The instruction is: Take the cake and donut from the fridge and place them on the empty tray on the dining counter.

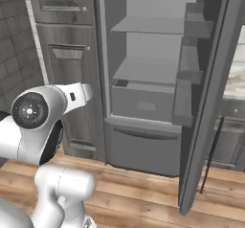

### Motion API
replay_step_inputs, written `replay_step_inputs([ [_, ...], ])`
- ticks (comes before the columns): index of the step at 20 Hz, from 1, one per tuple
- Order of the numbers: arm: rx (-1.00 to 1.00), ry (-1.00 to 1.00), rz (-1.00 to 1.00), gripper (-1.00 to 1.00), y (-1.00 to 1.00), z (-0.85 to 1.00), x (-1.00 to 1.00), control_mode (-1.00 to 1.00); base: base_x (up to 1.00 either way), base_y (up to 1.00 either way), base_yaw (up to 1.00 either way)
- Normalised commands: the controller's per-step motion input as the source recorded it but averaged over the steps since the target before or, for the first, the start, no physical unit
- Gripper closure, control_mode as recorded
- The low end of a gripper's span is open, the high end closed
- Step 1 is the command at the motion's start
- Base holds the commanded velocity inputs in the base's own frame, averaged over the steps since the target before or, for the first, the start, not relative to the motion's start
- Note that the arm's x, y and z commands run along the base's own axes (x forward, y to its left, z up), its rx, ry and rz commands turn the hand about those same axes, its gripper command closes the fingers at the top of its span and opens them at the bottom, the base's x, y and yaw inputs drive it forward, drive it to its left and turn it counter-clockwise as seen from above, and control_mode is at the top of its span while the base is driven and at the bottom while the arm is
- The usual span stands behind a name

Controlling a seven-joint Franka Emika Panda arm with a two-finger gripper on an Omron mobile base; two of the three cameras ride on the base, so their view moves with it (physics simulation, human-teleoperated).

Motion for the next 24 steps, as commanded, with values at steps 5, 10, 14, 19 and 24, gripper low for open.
replay_step_inputs([
  [5, 0.00, 0.00, 0.00, 1.00, 0.00, 0.00, 0.00, 1.00, -1.00, 0.00, 0.00],
  [10, 0.00, 0.00, 0.00, 1.00, 0.00, 0.00, 0.00, 1.00, -1.00, 0.00, 0.00],
  [14, 0.00, 0.00, 0.00, 1.00, 0.00, 0.00, 0.00, 1.00, -1.00, 0.00, 0.00],
  [19, 0.00, 0.00, 0.00, 1.00, 0.00, 0.00, 0.00, 1.00, -1.00, 0.00, 0.00],
  [24, 0.00, 0.00, 0.00, 1.00, 0.00, 0.00, 0.00, 1.00, -1.00, 0.00, 0.00],
])
